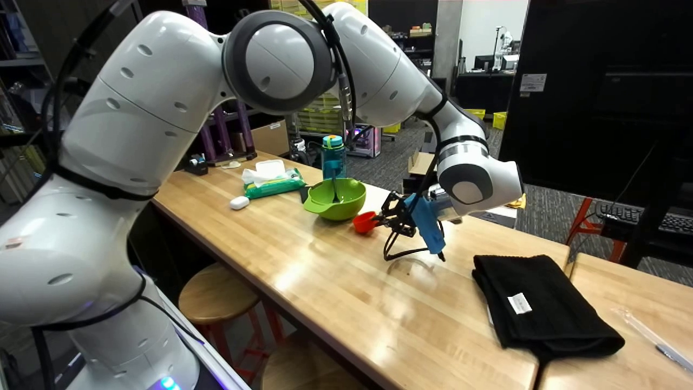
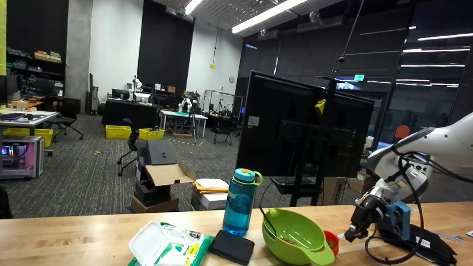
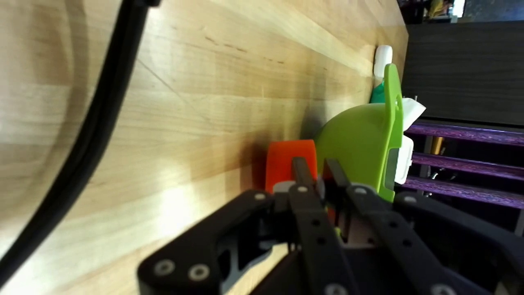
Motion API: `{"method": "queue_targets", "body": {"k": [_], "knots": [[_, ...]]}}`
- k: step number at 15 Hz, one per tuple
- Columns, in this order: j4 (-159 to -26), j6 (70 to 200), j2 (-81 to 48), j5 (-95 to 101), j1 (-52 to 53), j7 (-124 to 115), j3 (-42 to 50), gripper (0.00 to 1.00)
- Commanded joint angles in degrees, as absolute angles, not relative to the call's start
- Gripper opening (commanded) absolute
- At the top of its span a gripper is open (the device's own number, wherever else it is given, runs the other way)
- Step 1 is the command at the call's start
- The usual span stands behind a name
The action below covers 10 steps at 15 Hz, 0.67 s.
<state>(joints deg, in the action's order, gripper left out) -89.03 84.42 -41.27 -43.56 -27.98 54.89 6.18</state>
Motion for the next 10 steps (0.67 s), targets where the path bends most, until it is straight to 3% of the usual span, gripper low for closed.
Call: {"method": "queue_targets", "body": {"k": [1,10], "knots": [[-89.73,85.52,-41.20,-42.96,-27.60,55.48,7.11,0.02],[-89.22,84.28,-41.70,-44.19,-28.36,56.73,7.30,0.02]]}}
